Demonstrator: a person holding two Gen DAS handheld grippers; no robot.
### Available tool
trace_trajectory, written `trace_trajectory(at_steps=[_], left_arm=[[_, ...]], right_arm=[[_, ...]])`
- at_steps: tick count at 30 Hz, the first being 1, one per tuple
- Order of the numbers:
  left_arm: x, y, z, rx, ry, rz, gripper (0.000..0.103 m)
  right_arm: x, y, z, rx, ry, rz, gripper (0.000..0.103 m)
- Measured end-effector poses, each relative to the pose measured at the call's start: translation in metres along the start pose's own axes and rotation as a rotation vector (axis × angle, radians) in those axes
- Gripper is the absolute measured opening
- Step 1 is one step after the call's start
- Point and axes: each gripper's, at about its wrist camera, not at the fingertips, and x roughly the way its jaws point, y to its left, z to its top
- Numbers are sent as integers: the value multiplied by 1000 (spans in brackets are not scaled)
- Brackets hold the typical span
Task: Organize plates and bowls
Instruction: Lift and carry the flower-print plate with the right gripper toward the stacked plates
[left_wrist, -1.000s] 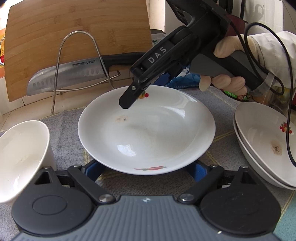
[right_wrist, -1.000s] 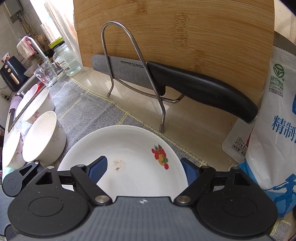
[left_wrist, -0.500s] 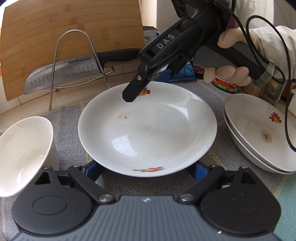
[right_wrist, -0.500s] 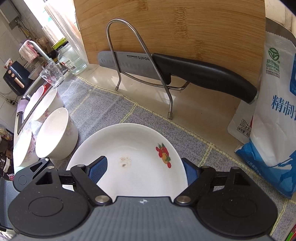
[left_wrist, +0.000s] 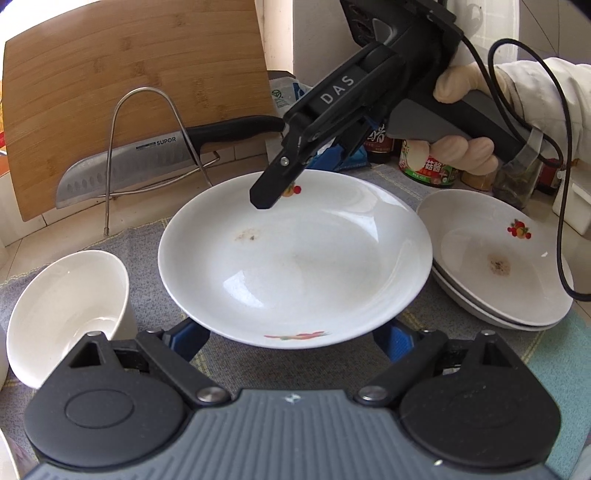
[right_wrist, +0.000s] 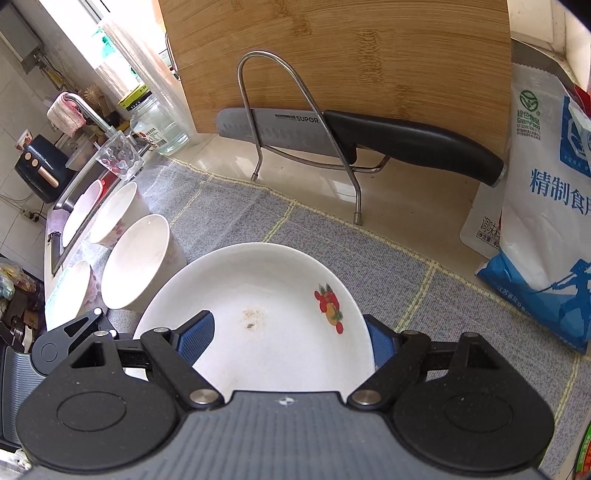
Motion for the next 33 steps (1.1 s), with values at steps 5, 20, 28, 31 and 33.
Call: trace_trajectory(at_steps=[5,20,28,31,33], left_arm=[[-13,-4,2,14,-8,-12,94],[-41,-31,5,94,-28,-72,94],[-49,-48,9,157,-38,-126,94],[-49,-55,10,184,-37,-152,94],[-48,-61,11,200,-36,-170,94]], right_arm=[[-12,8,-7,1,-14,-12,89],[-58,29,-49,48,-84,-79,89],[-85,29,-82,107,-125,-126,89],[-96,27,-96,133,-143,-140,89],[-103,25,-105,146,-151,-153,89]])
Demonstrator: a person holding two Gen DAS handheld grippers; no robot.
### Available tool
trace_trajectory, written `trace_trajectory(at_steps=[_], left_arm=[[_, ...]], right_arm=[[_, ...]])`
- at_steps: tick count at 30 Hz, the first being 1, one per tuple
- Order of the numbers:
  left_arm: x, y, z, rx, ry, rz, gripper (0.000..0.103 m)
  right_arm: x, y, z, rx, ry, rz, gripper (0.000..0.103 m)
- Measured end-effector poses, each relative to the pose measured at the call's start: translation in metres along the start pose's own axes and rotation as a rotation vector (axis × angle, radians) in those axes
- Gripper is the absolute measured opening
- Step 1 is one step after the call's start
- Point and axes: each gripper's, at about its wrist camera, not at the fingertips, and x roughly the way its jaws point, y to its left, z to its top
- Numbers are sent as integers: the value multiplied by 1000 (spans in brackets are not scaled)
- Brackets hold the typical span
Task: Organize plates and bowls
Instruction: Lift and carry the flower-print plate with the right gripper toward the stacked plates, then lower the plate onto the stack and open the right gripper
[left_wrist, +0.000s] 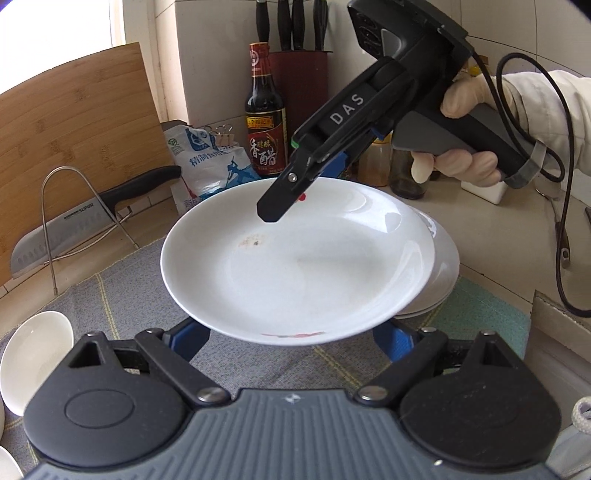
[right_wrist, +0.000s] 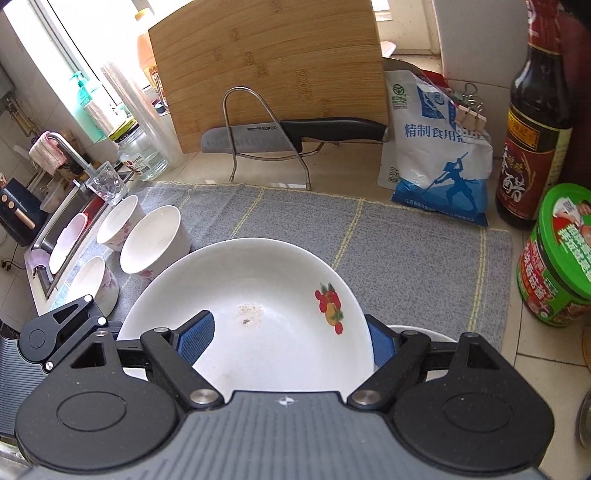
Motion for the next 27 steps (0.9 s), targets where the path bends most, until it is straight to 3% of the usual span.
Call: trace_trajectory(at_steps=[14,27], left_arm=[[25,-34,11,58,17,-120,94],[38,-41,14,75,54,-145,94]], right_arm=[[-34,-37,-46,106,-14,-83,89],[-25,-51,-64,126,14,-114,89]])
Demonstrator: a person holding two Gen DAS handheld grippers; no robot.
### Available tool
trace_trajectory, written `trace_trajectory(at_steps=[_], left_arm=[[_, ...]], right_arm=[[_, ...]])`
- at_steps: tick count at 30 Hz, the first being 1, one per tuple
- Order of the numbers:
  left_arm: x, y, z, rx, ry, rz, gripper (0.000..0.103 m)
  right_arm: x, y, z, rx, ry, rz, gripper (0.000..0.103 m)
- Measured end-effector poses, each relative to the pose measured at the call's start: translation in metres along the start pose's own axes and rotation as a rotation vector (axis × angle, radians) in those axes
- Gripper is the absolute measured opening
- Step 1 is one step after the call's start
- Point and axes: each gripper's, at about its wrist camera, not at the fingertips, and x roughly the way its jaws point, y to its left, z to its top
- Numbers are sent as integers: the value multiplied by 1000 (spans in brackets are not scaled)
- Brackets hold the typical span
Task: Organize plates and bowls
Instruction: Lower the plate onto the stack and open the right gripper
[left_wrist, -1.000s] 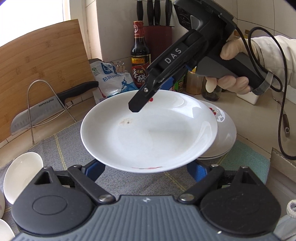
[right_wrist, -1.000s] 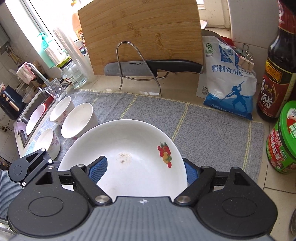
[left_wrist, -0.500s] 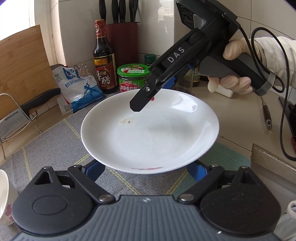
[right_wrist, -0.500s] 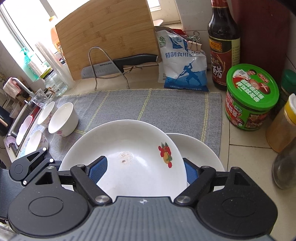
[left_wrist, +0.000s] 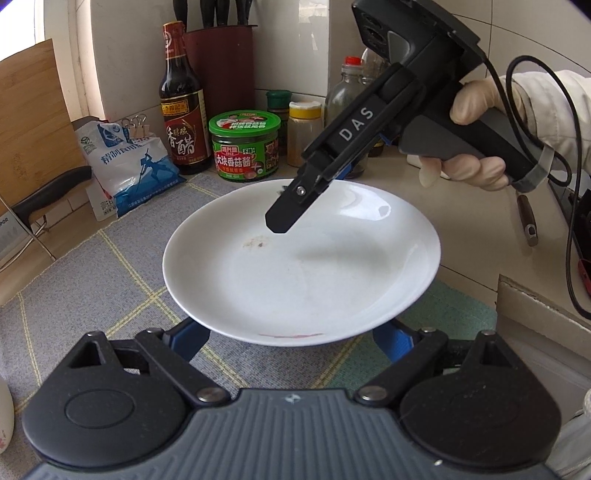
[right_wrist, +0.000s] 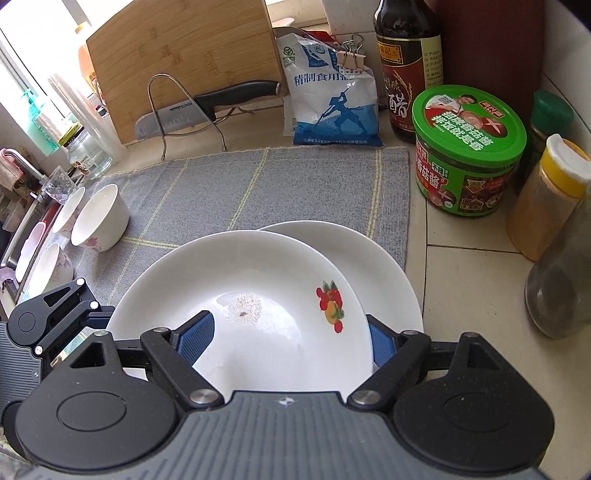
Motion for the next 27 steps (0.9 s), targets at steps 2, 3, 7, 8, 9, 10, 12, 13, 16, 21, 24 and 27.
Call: trace_trajectory(at_steps=[2,3,7,8,9,10,12,13,16,21,24,27], left_arm=[[2,1,1,0,9,-2,94],[2,1,1,2,8,-1,94],[2,3,3,3,12,-2,94],[3,3,3,3,14,-2,94],[4,4,4,-1,16,-4,94],[5,5,5,-5,19,-9,94],[6,7,6,-14,23,-19,94],[6,7,6,-10,25,-20,94],[8,6,6,5,30,-15,94],[11,6,8,20,37,-21,94],[12,8,9,24,42,-31,94],[13,9,10,20,44,-36,94]], right_arm=[[1,-1,-1,2,1,0,89],[2,-2,-2,5,1,-2,89],[3,-5,-3,9,2,-6,89],[3,-4,-3,9,2,-8,89],[3,-4,-3,10,1,-10,89],[3,-5,-4,11,1,-10,89],[4,-7,-5,14,5,-13,89],[4,-7,-5,14,7,-15,89],[2,-9,-7,14,6,-18,89],[-3,-10,-9,17,3,-25,89],[-6,-11,-12,26,2,-29,89],[-9,-12,-15,33,0,-37,89]])
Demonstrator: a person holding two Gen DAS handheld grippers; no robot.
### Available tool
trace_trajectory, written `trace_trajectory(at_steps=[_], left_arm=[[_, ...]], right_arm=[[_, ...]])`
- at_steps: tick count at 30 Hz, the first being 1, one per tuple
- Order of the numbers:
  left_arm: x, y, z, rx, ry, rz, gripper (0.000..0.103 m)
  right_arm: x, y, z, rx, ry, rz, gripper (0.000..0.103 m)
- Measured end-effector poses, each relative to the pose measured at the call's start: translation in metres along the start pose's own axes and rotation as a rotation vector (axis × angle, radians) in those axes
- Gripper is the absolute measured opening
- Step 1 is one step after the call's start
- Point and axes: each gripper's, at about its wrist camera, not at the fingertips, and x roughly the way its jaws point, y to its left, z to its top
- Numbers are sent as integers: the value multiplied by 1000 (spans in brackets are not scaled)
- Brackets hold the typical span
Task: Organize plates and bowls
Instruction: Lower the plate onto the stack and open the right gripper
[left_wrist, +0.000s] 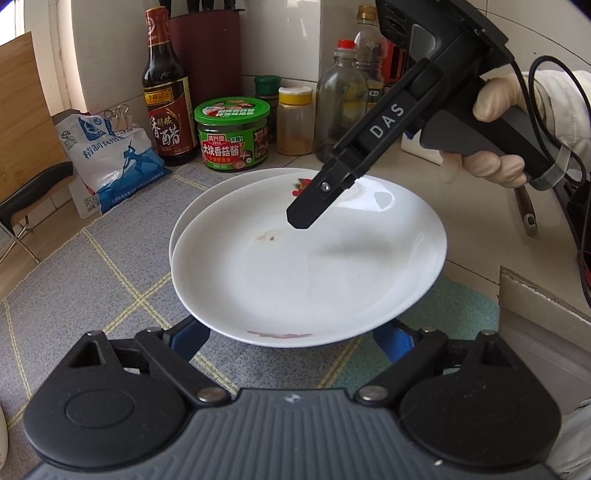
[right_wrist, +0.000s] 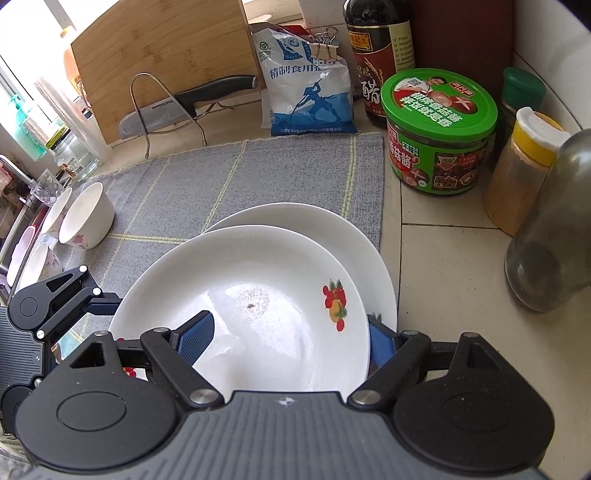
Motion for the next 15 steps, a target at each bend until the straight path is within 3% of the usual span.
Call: trace_trajectory(at_steps=[15], left_arm=[[4,7,0,-28,2,-15,96]], right_arm=[[-21,3,-10,16,-28,-57,89]])
